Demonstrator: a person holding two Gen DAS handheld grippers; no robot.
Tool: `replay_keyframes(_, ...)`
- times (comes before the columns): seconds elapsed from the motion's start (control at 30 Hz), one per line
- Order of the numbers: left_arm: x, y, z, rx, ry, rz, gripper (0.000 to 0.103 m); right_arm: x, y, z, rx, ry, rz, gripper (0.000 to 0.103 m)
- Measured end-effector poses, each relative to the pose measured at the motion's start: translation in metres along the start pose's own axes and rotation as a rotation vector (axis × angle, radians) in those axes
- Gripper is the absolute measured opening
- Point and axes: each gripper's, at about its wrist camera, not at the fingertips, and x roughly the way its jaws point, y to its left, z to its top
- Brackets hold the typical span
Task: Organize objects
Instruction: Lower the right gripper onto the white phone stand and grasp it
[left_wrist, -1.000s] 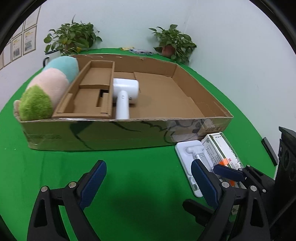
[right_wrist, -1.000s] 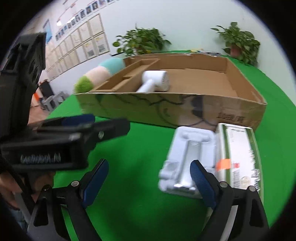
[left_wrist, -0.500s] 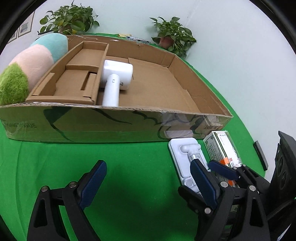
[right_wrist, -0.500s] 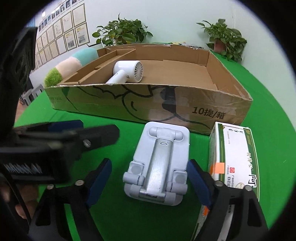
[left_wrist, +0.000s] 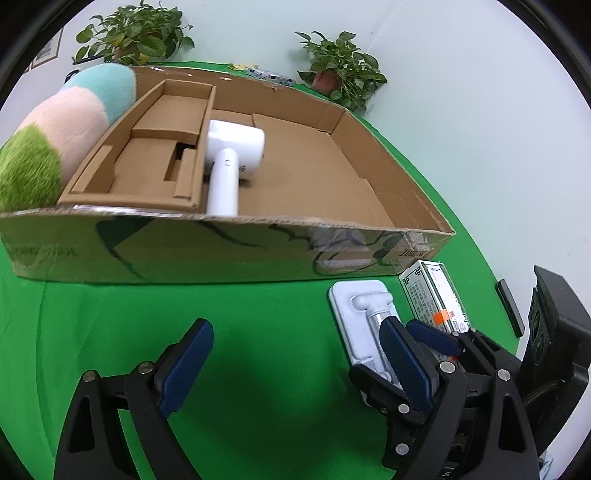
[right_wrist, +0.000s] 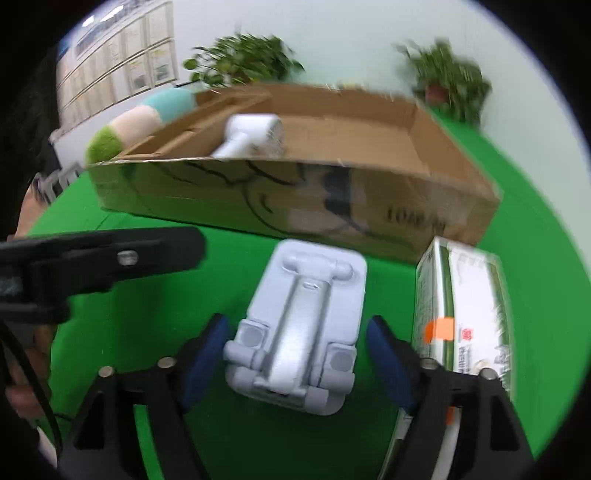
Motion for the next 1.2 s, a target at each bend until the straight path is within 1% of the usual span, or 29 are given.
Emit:
replay_keyframes(0.07,0.002,0.001,0.001,-0.011,0.005,0.006,0.089,0.000,0.001,0.002,0.000,0.000,-0.010,0.079)
replay_keyframes(0.1,0.004,0.004,0.000,-0.020,0.015,-0.003,0.088,0.002,0.003,0.002,-0.004,0.005,-0.012,0.076)
replay_keyframes(0.17,0.005,0.006,-0.004,-0.033,0.033,-0.015,0.088,0.002,0.010,-0.001,-0.041,0.006,-0.029,0.074)
replay_keyframes(0.2,0.003,0.008,-0.007,-0.041,0.041,-0.025,0.088,0.001,0.011,-0.003,-0.046,0.002,-0.029,0.073)
replay_keyframes(0.27,-0.002,0.009,-0.013,-0.050,0.052,-0.072,0.088,-0.004,0.015,-0.008,-0.045,-0.002,-0.003,0.071)
replay_keyframes(0.3,-0.003,0.010,-0.015,-0.056,0.063,-0.087,0.088,-0.007,0.018,-0.012,-0.046,-0.001,0.020,0.071)
replay_keyframes(0.37,-0.006,0.012,-0.021,-0.078,0.094,-0.136,0.088,-0.017,0.027,-0.021,-0.047,0.003,0.098,0.071)
replay_keyframes(0.4,-0.006,0.013,-0.025,-0.095,0.110,-0.148,0.088,-0.023,0.032,-0.028,-0.049,0.009,0.157,0.070)
replay_keyframes(0.43,-0.007,0.015,-0.029,-0.113,0.120,-0.170,0.088,-0.029,0.035,-0.032,-0.048,0.005,0.186,0.070)
replay_keyframes(0.47,-0.008,0.014,-0.030,-0.114,0.115,-0.181,0.088,-0.034,0.037,-0.035,-0.052,-0.006,0.191,0.070)
replay_keyframes(0.57,-0.008,0.012,-0.033,-0.117,0.126,-0.203,0.088,-0.045,0.039,-0.039,-0.073,-0.044,0.173,0.080)
replay_keyframes(0.63,-0.007,0.010,-0.035,-0.125,0.138,-0.224,0.088,-0.043,0.039,-0.041,-0.081,-0.036,0.168,0.080)
replay_keyframes(0.77,-0.009,0.006,-0.046,-0.138,0.137,-0.272,0.086,-0.040,0.048,-0.053,-0.099,-0.006,0.190,0.080)
replay_keyframes(0.83,-0.012,0.002,-0.052,-0.137,0.122,-0.270,0.086,-0.040,0.055,-0.060,-0.127,-0.026,0.158,0.079)
replay_keyframes(0.87,-0.012,-0.001,-0.053,-0.133,0.117,-0.263,0.083,-0.041,0.057,-0.062,-0.134,-0.035,0.142,0.075)
replay_keyframes(0.9,-0.012,-0.002,-0.054,-0.131,0.116,-0.256,0.081,-0.042,0.058,-0.063,-0.135,-0.041,0.118,0.067)
replay_keyframes(0.93,-0.012,-0.001,-0.054,-0.143,0.118,-0.254,0.074,-0.042,0.058,-0.063,-0.126,-0.042,0.095,0.067)
replay_keyframes(0.97,-0.012,0.000,-0.055,-0.152,0.121,-0.258,0.068,-0.043,0.057,-0.062,-0.113,-0.036,0.091,0.067)
replay_keyframes(1.07,-0.012,0.001,-0.056,-0.169,0.132,-0.276,0.061,-0.045,0.054,-0.062,-0.075,-0.034,0.074,0.067)
replay_keyframes(1.13,-0.010,0.000,-0.058,-0.179,0.142,-0.285,0.055,-0.048,0.049,-0.062,-0.025,-0.031,0.089,0.067)
replay_keyframes(1.17,-0.009,-0.001,-0.060,-0.181,0.148,-0.286,0.049,-0.049,0.044,-0.062,0.012,-0.031,0.114,0.066)
replay_keyframes(1.2,-0.008,-0.002,-0.061,-0.184,0.155,-0.285,0.046,-0.051,0.040,-0.062,0.049,-0.029,0.141,0.066)
